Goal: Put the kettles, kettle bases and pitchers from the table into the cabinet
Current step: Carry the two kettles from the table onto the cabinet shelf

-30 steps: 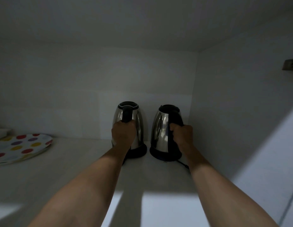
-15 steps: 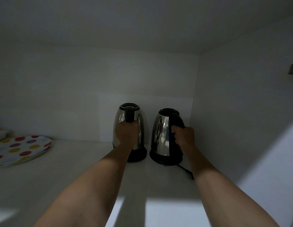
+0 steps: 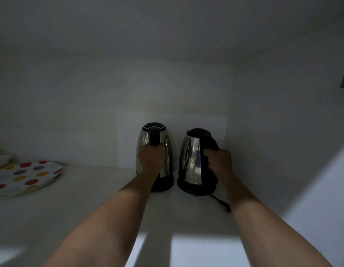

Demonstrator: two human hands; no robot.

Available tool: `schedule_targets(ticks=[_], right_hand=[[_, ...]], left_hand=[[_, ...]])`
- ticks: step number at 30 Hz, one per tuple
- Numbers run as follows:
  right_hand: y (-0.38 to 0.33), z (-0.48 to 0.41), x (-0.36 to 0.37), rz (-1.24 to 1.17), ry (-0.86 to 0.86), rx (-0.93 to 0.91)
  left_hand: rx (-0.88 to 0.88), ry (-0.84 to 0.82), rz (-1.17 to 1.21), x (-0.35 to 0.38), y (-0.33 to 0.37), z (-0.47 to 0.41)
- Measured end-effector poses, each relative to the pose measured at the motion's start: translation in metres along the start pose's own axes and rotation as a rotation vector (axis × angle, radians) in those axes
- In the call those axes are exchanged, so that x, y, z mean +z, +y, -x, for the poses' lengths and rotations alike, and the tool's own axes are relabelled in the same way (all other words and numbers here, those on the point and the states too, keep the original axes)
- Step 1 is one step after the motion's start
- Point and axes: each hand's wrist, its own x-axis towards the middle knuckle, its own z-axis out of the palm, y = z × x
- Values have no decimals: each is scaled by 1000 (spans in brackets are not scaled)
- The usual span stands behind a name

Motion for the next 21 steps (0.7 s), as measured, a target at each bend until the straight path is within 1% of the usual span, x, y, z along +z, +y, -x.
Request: schedule_targets(ticks=[9, 17, 21], right_hand=[[2, 2, -4, 47, 101, -30], [2, 0, -10, 30, 31, -5], [0, 3, -11, 24, 32, -5]], left_hand=[[49, 0, -125, -2, 1, -7], [-15, -26, -22, 1, 2, -3], [-19, -101, -72, 4, 4, 3]])
